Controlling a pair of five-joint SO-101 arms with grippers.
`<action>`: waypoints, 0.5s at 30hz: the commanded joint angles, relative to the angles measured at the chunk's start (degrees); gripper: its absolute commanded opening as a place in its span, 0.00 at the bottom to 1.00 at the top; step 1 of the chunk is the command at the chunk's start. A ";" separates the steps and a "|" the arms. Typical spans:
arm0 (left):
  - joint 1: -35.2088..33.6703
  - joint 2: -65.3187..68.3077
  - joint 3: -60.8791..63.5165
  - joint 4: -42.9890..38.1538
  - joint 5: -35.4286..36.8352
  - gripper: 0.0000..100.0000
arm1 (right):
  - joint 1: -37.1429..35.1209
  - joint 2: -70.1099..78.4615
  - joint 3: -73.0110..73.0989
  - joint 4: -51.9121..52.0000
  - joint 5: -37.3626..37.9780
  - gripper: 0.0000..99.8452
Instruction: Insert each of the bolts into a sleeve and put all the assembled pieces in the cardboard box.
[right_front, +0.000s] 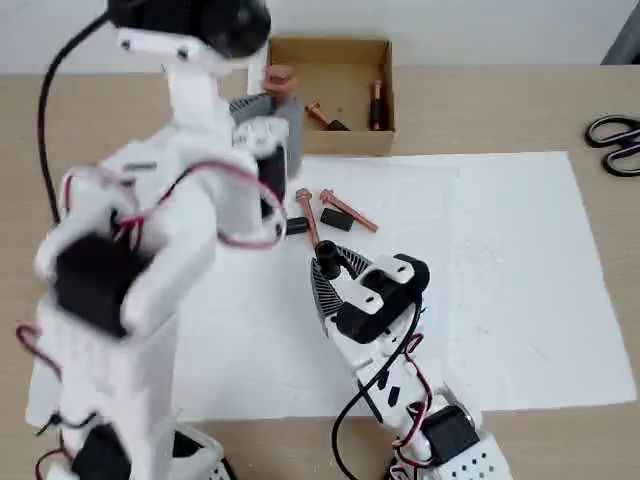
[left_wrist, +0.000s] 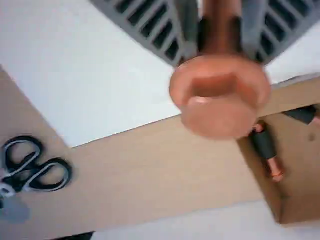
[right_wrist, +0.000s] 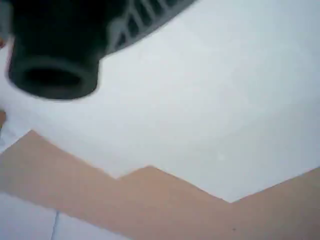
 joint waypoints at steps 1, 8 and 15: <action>2.11 -6.42 -2.77 1.05 -0.62 0.01 | -0.40 -0.84 0.44 0.13 -0.62 0.00; -0.53 -12.22 2.51 4.57 -0.35 0.01 | -0.40 -0.84 0.44 0.13 -0.62 0.00; -0.79 -18.11 17.98 0.53 1.58 0.01 | -0.40 -0.84 0.44 3.03 -0.62 0.00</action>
